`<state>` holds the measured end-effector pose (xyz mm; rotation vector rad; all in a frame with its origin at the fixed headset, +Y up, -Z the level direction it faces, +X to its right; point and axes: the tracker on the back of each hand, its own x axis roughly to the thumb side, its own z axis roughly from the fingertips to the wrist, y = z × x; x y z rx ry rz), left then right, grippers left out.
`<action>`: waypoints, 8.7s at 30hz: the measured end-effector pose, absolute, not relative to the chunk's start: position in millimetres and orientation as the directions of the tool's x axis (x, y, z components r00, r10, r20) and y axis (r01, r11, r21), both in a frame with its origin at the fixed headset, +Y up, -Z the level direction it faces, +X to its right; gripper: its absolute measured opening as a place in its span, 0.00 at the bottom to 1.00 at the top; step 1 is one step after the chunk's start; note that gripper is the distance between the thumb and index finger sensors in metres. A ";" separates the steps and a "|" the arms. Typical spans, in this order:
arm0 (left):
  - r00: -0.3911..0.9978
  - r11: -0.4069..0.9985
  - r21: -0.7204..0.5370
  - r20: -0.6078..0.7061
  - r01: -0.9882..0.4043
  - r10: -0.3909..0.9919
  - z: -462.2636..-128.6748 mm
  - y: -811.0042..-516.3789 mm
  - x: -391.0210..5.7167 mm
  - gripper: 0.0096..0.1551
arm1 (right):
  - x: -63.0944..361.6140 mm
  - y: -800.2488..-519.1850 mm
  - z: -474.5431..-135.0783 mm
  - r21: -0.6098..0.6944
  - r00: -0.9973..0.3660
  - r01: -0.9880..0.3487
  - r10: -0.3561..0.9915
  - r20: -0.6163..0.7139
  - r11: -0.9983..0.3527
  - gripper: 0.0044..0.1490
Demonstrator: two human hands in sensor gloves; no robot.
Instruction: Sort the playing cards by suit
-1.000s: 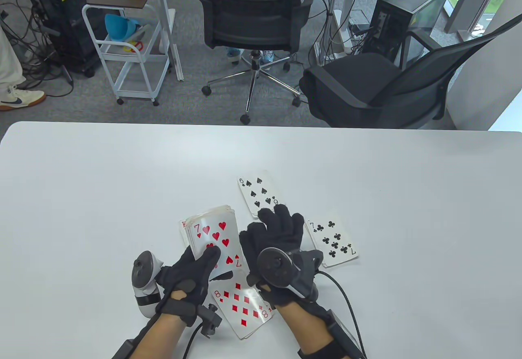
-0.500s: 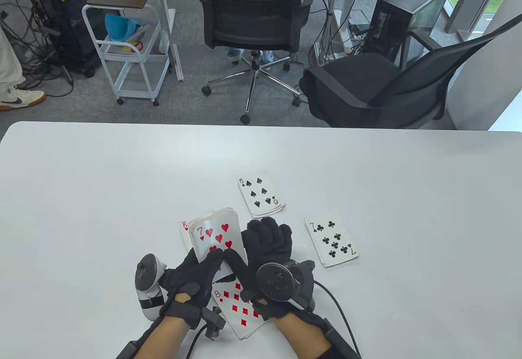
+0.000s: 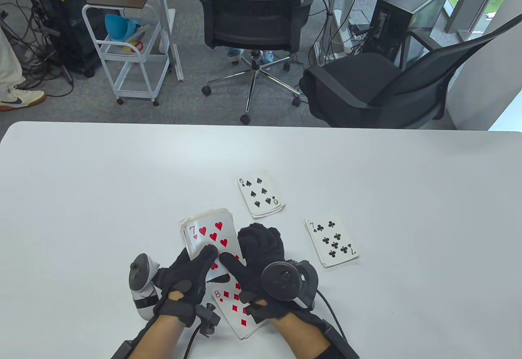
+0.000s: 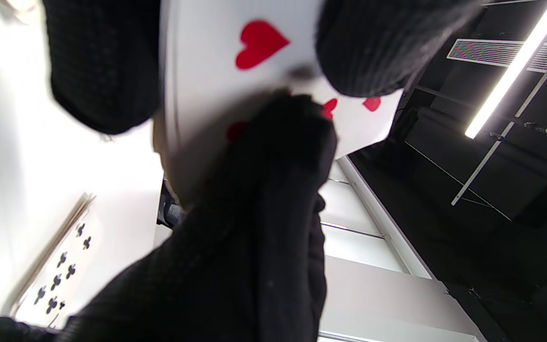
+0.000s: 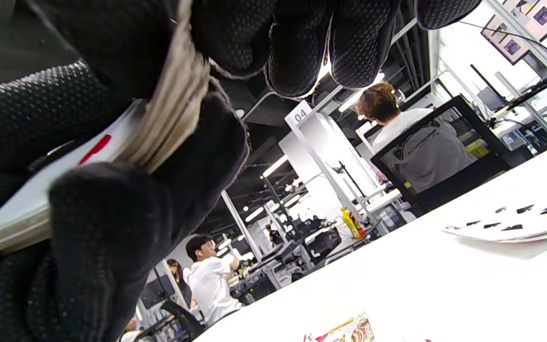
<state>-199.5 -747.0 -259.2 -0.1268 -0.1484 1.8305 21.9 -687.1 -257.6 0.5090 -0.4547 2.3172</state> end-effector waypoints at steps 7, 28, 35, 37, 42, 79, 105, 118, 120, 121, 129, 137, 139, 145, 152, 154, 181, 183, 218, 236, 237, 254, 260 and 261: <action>-0.300 -0.299 -0.183 -0.025 -0.936 0.954 -261.1 -746.4 -201.8 0.33 | 29.7 -686.3 -260.9 -0.193 -0.667 -0.719 0.583 0.463 -0.668 0.24; -0.325 -0.321 -0.144 0.000 -0.936 0.946 -263.5 -739.2 -215.8 0.32 | 39.3 -685.8 -266.6 -0.219 -0.691 -0.707 0.592 0.415 -0.672 0.24; -0.395 -0.385 -0.106 0.085 -0.917 0.915 -262.7 -726.3 -225.8 0.31 | 62.8 -701.1 -287.8 -0.170 -0.606 -0.795 0.756 0.245 -0.582 0.23; -0.411 -0.400 -0.111 0.105 -0.910 0.906 -262.6 -721.6 -227.7 0.31 | 59.6 -704.8 -293.8 -0.132 -0.655 -0.755 0.725 0.214 -0.643 0.23; -0.428 -0.415 -0.119 0.121 -0.902 0.895 -262.9 -719.1 -228.5 0.31 | 21.3 -708.6 -315.1 0.066 -0.785 -0.592 0.594 0.176 -0.803 0.24; -0.297 -0.292 -0.141 0.012 -0.946 0.955 -264.2 -742.5 -206.3 0.31 | 62.3 -683.3 -277.8 -0.246 -0.636 -0.763 0.628 0.449 -0.597 0.29; -0.247 -0.244 -0.173 -0.003 -0.954 0.969 -260.1 -749.4 -194.6 0.30 | 29.1 -693.4 -262.4 -0.178 -0.681 -0.681 0.525 0.510 -0.710 0.37; -0.268 -0.272 -0.183 -0.050 -0.945 0.962 -259.9 -753.0 -194.0 0.31 | 33.5 -692.5 -264.6 -0.183 -0.646 -0.723 0.559 0.520 -0.666 0.24; -0.266 -0.271 -0.177 -0.052 -0.946 0.963 -259.8 -752.6 -194.8 0.31 | 35.7 -692.6 -266.9 -0.159 -0.645 -0.718 0.561 0.519 -0.678 0.23; -0.268 -0.273 -0.168 -0.053 -0.947 0.962 -259.4 -751.9 -196.0 0.31 | 36.7 -694.0 -268.0 -0.145 -0.643 -0.718 0.568 0.515 -0.681 0.23; -0.258 -0.262 -0.107 -0.052 -0.959 0.965 -260.5 -749.7 -207.4 0.31 | 45.3 -697.1 -279.6 -0.068 -0.675 -0.685 0.596 0.435 -0.726 0.24; -0.324 -0.323 -0.102 -0.011 -0.941 0.946 -261.5 -739.1 -213.1 0.31 | 81.9 -693.0 -295.9 -0.192 -0.699 -0.710 0.647 0.303 -0.677 0.23; -0.332 -0.330 -0.098 0.007 -0.939 0.943 -262.4 -735.6 -214.9 0.31 | 93.9 -695.8 -303.1 -0.218 -0.711 -0.704 0.667 0.226 -0.676 0.23; -0.357 -0.354 -0.084 0.031 -0.932 0.933 -262.4 -730.6 -220.1 0.31 | 117.4 -703.8 -346.7 -0.198 -0.797 -0.590 0.604 -0.013 -0.783 0.23; -0.364 -0.360 -0.081 0.033 -0.929 0.931 -262.7 -729.0 -220.4 0.31 | 96.8 -698.7 -411.4 -0.018 -0.887 -0.451 0.450 -0.099 -0.892 0.23; -0.362 -0.358 -0.087 0.032 -0.930 0.932 -263.6 -729.6 -220.2 0.31 | 84.9 -697.2 -429.6 0.035 -0.903 -0.425 0.420 -0.090 -0.905 0.23; -0.330 -0.323 -0.157 0.025 -0.933 0.944 -261.7 -728.8 -206.9 0.31 | 30.9 -678.5 -384.7 -0.148 -0.942 -0.328 0.313 0.118 -0.933 0.28; -0.314 -0.305 -0.169 0.026 -0.937 0.949 -261.4 -728.9 -205.0 0.31 | 40.5 -669.5 -352.5 -0.170 -0.883 -0.455 0.420 0.208 -0.874 0.29; -0.236 -0.230 -0.210 0.002 -0.950 0.972 -256.6 -741.9 -190.6 0.31 | 29.2 -695.3 -263.1 -0.141 -0.681 -0.666 0.520 0.516 -0.733 0.42; -0.277 -0.283 -0.229 -0.060 -0.931 0.959 -256.3 -748.1 -187.3 0.32 | 38.0 -687.0 -263.1 -0.180 -0.633 -0.743 0.588 0.503 -0.645 0.23; -0.281 -0.288 -0.232 -0.063 -0.929 0.958 -256.3 -748.2 -186.9 0.32 | 39.4 -685.9 -263.6 -0.185 -0.642 -0.735 0.580 0.501 -0.652 0.23; -0.246 -0.250 -0.315 -0.054 -0.915 0.968 -254.0 -743.2 -171.8 0.31 | 201.3 -687.7 -315.6 -0.329 -0.813 -0.514 0.572 -0.108 -0.793 0.22; -0.229 -0.236 -0.318 -0.059 -0.918 0.972 -253.6 -744.1 -170.6 0.31 | 215.7 -721.8 -332.0 0.015 -0.819 -0.500 0.468 -0.332 -0.866 0.23; -0.228 -0.235 -0.315 -0.061 -0.919 0.972 -253.7 -744.3 -171.0 0.31 | 212.9 -728.1 -335.1 0.027 -0.839 -0.456 0.420 -0.347 -0.890 0.23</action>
